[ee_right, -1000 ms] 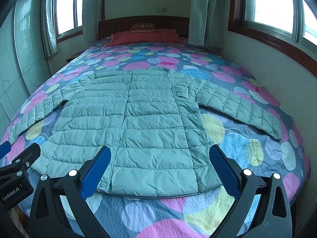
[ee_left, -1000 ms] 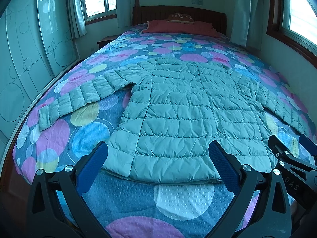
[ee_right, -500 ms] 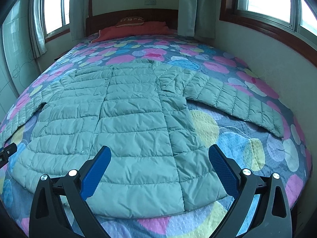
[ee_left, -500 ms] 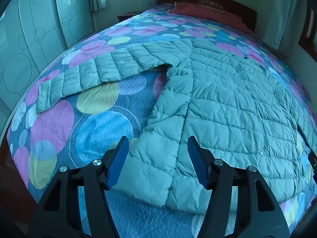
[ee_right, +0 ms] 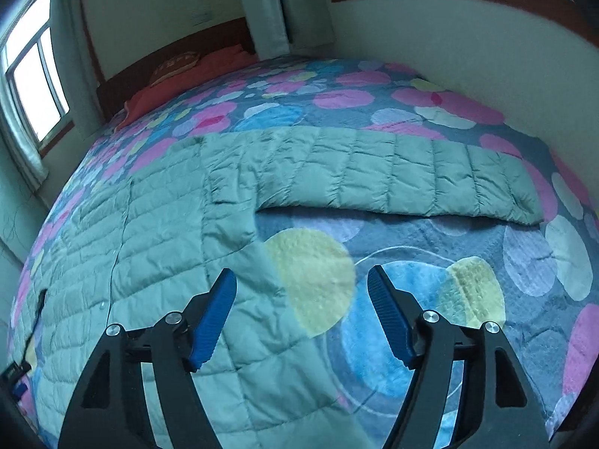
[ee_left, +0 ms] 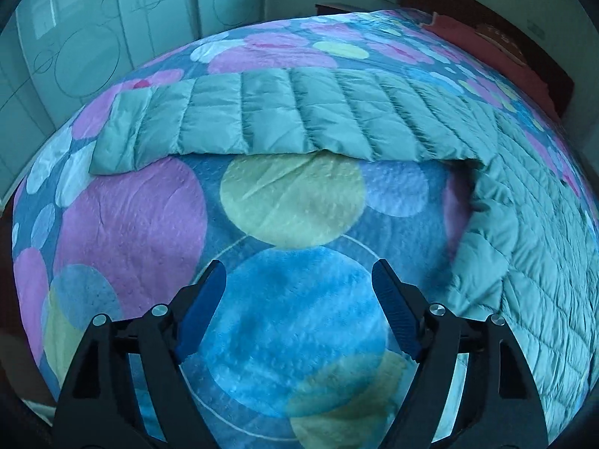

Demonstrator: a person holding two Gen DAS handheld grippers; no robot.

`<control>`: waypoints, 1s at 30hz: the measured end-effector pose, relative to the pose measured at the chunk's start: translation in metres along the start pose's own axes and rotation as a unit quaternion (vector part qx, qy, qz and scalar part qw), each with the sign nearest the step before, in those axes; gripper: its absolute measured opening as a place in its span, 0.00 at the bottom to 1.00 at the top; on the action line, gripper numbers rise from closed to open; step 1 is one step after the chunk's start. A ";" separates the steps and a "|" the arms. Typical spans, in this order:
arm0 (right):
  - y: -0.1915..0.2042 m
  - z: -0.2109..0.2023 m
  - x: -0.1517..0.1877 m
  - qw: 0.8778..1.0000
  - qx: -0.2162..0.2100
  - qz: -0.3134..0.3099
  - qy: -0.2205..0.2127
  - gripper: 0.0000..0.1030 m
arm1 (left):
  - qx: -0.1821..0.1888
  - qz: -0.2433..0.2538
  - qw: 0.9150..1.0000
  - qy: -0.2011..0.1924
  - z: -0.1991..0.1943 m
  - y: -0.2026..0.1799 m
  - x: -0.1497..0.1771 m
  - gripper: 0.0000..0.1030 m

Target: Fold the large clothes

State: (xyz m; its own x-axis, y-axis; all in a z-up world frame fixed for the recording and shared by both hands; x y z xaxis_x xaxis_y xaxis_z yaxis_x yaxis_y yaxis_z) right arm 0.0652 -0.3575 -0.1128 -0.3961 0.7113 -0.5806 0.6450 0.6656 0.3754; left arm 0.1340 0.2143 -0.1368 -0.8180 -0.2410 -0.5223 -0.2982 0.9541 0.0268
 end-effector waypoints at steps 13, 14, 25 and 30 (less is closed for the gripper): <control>-0.160 0.027 -0.064 0.956 -0.034 0.283 -0.065 0.69 | -0.062 -0.049 0.996 -0.041 0.013 0.015 0.007 0.81; -0.166 0.029 -0.064 0.953 -0.038 0.293 -0.068 0.69 | -0.063 -0.047 0.996 -0.042 0.015 0.013 0.006 0.82; -0.211 0.046 -0.063 0.910 -0.074 0.393 -0.111 0.69 | -0.127 -0.052 0.990 -0.018 0.017 0.022 0.007 0.87; -0.216 0.050 -0.068 0.907 -0.048 0.399 -0.128 0.52 | -0.135 -0.047 0.990 -0.015 0.021 0.023 0.008 0.91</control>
Point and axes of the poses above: each gripper's, at about its wrist camera, not at the fingertips, and z roughly the way its jaws point, y to its left, x to its underside, the point moved 1 cm from there along z, roughly the way its jaws point, and after that the axes turned 15 degrees about z, right-handed, at the moved point
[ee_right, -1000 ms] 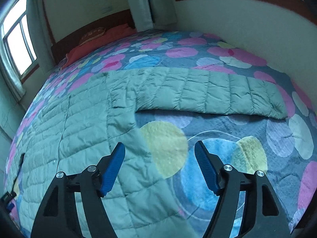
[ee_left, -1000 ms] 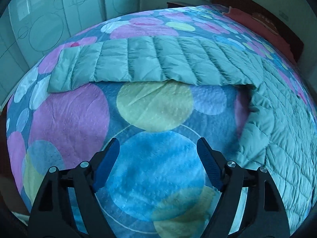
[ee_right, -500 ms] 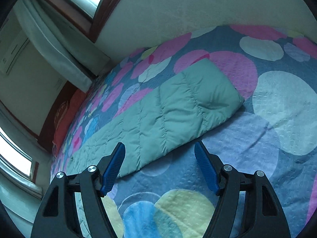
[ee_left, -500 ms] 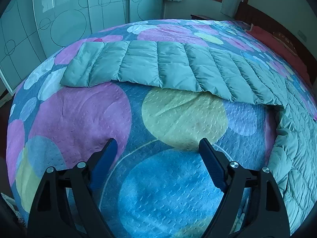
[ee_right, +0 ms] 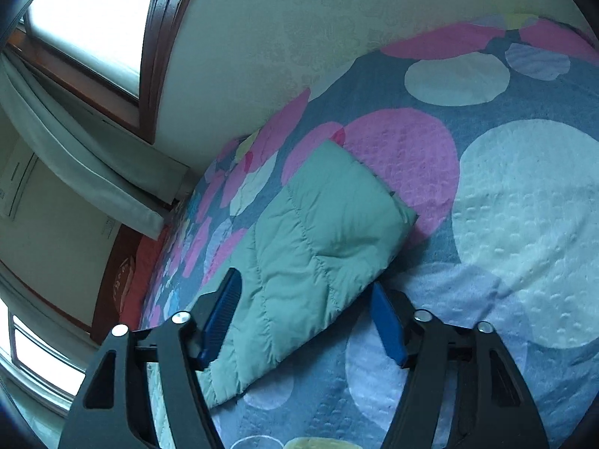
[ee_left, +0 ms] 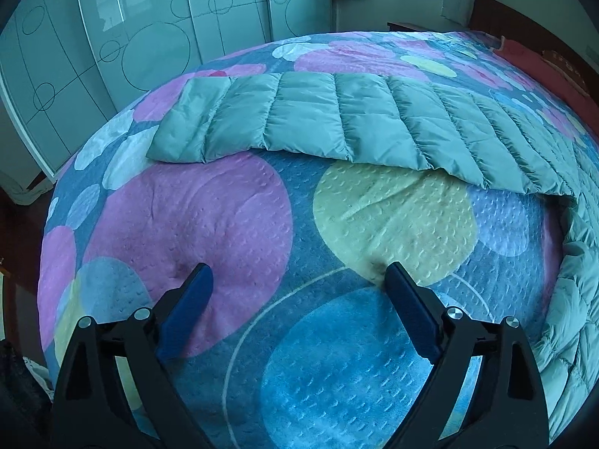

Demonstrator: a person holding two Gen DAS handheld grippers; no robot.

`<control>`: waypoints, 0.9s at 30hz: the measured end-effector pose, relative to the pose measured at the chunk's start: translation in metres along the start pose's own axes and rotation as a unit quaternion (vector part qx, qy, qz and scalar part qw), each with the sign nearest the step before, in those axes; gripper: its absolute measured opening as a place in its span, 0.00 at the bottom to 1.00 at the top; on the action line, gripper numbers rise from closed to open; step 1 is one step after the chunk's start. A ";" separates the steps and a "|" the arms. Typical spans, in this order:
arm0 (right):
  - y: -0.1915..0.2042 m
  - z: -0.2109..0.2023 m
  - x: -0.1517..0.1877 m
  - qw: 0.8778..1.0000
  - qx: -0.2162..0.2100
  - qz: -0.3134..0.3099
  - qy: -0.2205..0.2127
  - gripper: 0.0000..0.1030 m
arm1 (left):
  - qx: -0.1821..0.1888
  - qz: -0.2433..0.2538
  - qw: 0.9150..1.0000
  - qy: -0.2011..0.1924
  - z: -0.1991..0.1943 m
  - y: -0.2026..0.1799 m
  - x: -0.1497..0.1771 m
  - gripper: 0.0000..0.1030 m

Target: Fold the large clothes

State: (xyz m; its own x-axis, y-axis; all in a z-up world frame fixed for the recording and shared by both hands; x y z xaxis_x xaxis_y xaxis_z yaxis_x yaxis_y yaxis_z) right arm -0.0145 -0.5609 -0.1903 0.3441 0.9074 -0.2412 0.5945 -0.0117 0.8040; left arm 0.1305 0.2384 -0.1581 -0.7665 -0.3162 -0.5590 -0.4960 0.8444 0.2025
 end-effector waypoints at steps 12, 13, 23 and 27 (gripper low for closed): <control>0.000 0.013 -0.013 0.999 -0.012 0.037 0.015 0.23 | -0.008 0.001 1.000 0.000 0.003 -0.001 -0.002 0.94; 0.002 0.017 -0.012 0.999 -0.010 0.034 0.025 0.16 | -0.010 0.002 1.000 0.000 0.003 -0.002 -0.002 0.94; 0.120 0.003 0.056 0.979 -0.052 -0.197 0.019 0.06 | -0.014 0.001 1.000 -0.001 0.007 -0.001 -0.002 0.98; 0.178 0.003 0.132 0.943 -0.085 -0.318 0.052 0.06 | -0.014 0.001 1.000 -0.002 0.008 0.000 -0.002 0.98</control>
Point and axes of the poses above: each gripper's, at about its wrist camera, not at the fingertips, and z roughly the way its jaws point, y to its left, x to its underside, the point moved 1 cm from there along z, roughly the way its jaws point, and after that the axes turned 15 degrees about z, right-handed, at the moved point
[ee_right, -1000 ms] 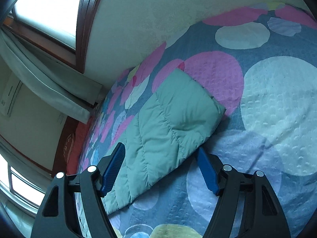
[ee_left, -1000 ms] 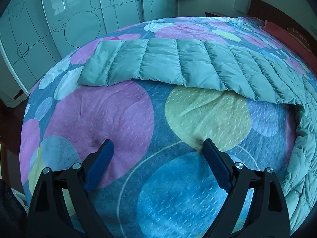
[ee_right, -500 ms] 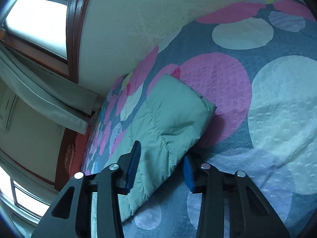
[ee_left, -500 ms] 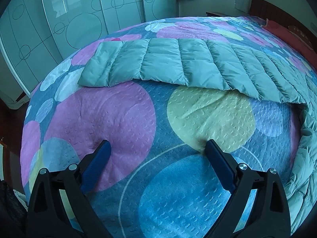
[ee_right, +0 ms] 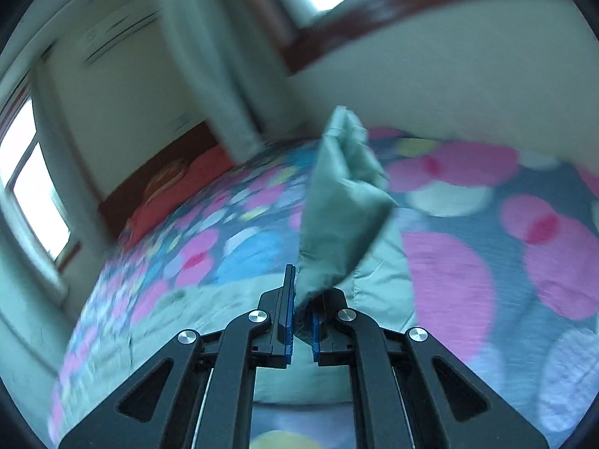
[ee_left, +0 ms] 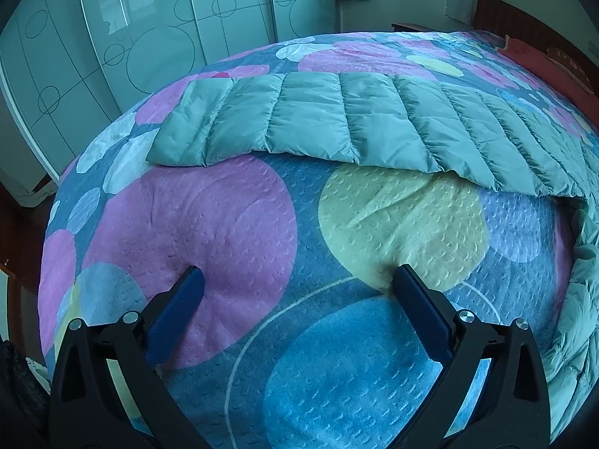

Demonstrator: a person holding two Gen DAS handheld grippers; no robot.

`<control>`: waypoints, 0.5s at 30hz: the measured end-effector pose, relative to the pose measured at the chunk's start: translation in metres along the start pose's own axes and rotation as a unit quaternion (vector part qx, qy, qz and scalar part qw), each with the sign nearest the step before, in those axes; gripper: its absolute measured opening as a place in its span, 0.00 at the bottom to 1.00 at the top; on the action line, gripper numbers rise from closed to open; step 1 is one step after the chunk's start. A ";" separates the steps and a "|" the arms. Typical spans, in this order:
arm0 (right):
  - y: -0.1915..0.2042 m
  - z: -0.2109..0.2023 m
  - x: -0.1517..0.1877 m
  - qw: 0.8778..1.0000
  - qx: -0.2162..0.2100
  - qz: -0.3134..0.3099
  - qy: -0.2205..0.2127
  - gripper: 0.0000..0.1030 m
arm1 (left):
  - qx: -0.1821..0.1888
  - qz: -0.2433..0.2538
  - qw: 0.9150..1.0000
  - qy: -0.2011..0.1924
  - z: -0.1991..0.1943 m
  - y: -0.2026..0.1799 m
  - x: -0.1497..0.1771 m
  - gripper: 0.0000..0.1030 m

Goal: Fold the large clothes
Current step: 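Grasp the sleeve with the right gripper, fold it across the body, release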

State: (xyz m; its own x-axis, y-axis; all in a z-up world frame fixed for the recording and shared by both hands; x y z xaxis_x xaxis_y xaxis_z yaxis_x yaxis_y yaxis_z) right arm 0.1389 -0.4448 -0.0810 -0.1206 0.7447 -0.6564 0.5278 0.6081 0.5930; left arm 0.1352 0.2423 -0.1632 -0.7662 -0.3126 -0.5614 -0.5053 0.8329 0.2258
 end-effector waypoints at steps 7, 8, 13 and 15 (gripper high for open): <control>0.135 0.034 0.083 0.982 -0.080 -0.149 0.078 0.06 | 0.000 0.000 1.000 -0.001 0.000 -0.001 0.000 0.98; 0.150 0.038 0.096 0.978 -0.091 -0.164 0.089 0.06 | 0.000 0.000 1.000 -0.002 0.000 -0.001 0.000 0.98; 0.216 0.052 0.163 0.954 -0.136 -0.223 0.147 0.06 | 0.002 -0.002 1.000 -0.004 0.001 0.000 0.000 0.98; 0.233 0.052 0.188 0.944 -0.149 -0.240 0.170 0.06 | 0.002 -0.003 1.000 -0.005 0.001 -0.001 0.001 0.98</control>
Point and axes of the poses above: each gripper's, at about its wrist camera, not at the fingertips, and z roughly the way its jaws point, y to its left, x to its underside, the point moved 1 cm from there along z, roughly the way its jaws point, and after that the axes turned 15 degrees about z, right-handed, at the moved point
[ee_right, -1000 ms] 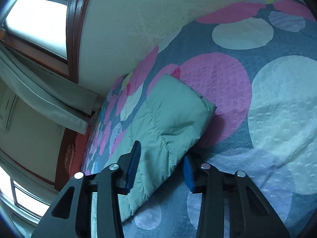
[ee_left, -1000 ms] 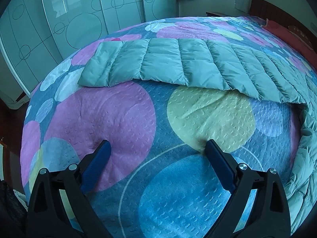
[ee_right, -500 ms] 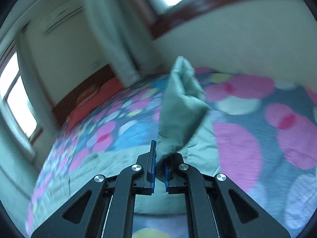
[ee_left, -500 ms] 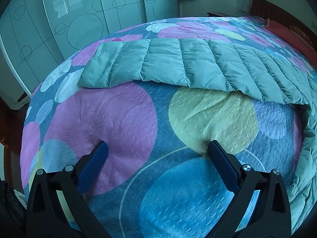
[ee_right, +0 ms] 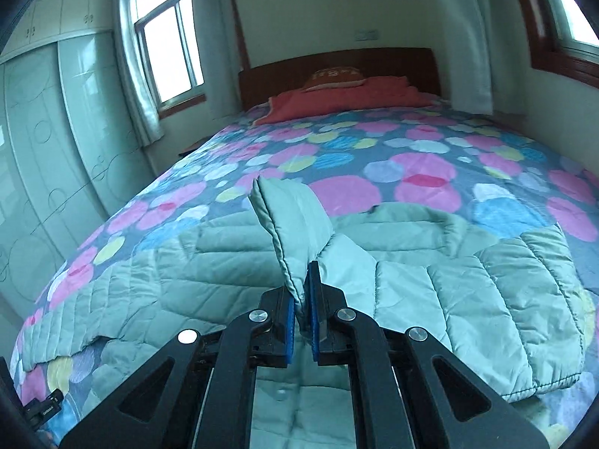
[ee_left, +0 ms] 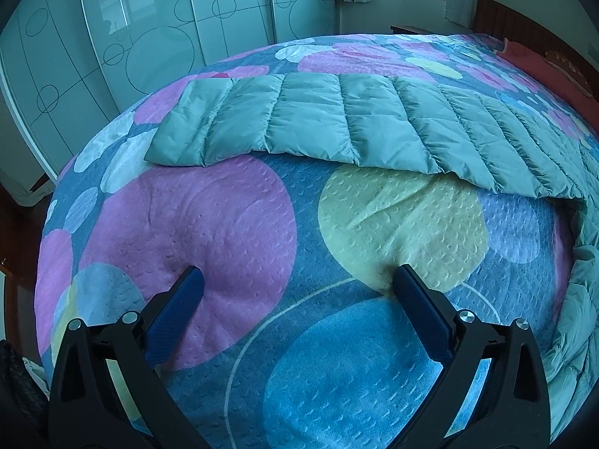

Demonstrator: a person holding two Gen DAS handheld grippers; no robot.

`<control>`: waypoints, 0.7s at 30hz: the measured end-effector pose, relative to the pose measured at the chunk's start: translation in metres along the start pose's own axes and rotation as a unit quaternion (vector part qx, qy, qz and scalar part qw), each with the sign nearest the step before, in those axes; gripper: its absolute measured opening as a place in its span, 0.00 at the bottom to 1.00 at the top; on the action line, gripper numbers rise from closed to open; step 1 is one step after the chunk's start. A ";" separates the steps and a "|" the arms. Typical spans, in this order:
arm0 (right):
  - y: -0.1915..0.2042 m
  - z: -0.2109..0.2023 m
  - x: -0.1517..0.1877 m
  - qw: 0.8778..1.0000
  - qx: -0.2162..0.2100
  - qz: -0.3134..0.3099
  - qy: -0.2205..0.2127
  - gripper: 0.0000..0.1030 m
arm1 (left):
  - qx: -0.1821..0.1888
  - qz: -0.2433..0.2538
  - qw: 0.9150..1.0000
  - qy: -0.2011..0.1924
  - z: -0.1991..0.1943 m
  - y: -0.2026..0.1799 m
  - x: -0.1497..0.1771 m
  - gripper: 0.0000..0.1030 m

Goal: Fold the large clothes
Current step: 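Grasp the sleeve with the right gripper, fold it across the body, release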

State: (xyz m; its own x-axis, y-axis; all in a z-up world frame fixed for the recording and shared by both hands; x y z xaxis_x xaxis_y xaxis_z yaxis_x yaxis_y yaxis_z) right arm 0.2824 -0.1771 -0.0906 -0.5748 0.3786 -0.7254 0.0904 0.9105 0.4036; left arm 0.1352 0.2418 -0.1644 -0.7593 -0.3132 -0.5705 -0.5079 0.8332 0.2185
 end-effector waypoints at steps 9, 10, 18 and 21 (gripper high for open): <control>0.066 0.052 0.053 0.993 -0.028 -0.062 0.099 0.06 | 0.000 0.000 1.000 0.000 0.000 0.000 0.000 0.98; 0.069 0.056 0.058 0.991 -0.028 -0.066 0.109 0.06 | 0.000 0.000 1.000 0.000 0.000 0.000 0.000 0.98; 0.089 0.079 0.085 0.981 -0.032 -0.103 0.161 0.06 | 0.000 0.000 1.000 0.000 0.000 0.000 0.000 0.98; 0.092 0.080 0.086 0.980 -0.032 -0.102 0.165 0.10 | 0.000 0.000 1.000 0.000 0.000 0.000 0.000 0.98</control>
State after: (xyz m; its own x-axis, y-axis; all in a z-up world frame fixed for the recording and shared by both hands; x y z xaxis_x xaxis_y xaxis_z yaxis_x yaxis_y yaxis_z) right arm 0.3057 -0.0471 -0.1603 -0.8088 0.1047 -0.5787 -0.0994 0.9455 0.3101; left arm 0.1352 0.2413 -0.1642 -0.7590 -0.3132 -0.5708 -0.5084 0.8328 0.2191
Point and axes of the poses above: each gripper's, at about its wrist camera, not at the fingertips, and z roughly the way its jaws point, y to its left, x to its underside, the point moved 1 cm from there along z, roughly the way its jaws point, and after that the axes turned 15 degrees about z, right-handed, at the moved point
